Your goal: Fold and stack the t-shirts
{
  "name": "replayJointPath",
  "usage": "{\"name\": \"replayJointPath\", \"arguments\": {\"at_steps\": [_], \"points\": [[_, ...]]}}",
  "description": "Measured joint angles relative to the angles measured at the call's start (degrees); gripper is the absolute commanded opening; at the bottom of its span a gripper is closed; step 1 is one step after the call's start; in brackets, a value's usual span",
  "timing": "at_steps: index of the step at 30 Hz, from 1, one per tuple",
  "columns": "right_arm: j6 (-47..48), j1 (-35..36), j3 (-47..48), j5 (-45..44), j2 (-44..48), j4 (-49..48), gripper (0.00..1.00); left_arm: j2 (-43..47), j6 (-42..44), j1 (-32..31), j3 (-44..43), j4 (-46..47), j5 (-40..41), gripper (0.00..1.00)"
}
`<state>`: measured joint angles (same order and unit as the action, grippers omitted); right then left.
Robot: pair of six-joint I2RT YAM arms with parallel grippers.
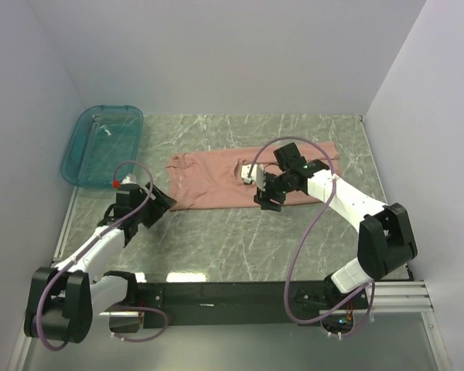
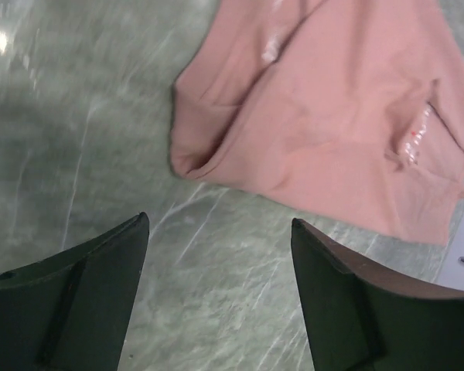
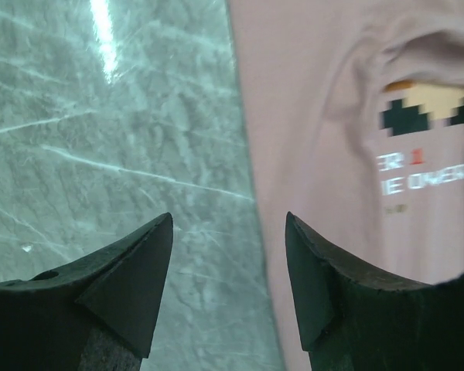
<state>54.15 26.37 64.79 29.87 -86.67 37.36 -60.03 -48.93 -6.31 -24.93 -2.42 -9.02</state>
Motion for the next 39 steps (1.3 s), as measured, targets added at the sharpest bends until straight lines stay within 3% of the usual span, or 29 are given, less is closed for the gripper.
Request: {"name": "replayJointPath", "arguments": {"at_steps": [7,13,16,21,33,39], "points": [[-0.68,0.00,-4.59,0.02,-0.04,-1.79,0.66,-6.23,-10.80,-6.29,-1.27,0.63,6.69,0.76],[-1.57,0.00,-4.48,0.20,-0.15,-2.93,0.66,-15.72,-16.68,-8.90,-5.51,0.46,12.63,0.64],[-1.79,-0.02,-4.48,0.24,-0.15,-3.21,0.66,-18.71,-18.36,-8.90,-7.30,0.28,14.58,0.54],[-1.81,-0.22,-4.48,0.24,-0.17,-3.30,0.65,-20.52,-19.45,-8.90,-8.96,-2.64,18.10,0.28],[-1.79,-2.43,-4.48,0.15,-0.87,-3.10,0.65,-20.59,-18.05,-7.91,-8.96,-4.31,21.18,0.26],[0.07,-2.64,-4.87,-1.60,-1.77,-2.80,0.64,-20.59,-15.43,-5.77,-8.96,-3.87,21.33,0.30]]}}
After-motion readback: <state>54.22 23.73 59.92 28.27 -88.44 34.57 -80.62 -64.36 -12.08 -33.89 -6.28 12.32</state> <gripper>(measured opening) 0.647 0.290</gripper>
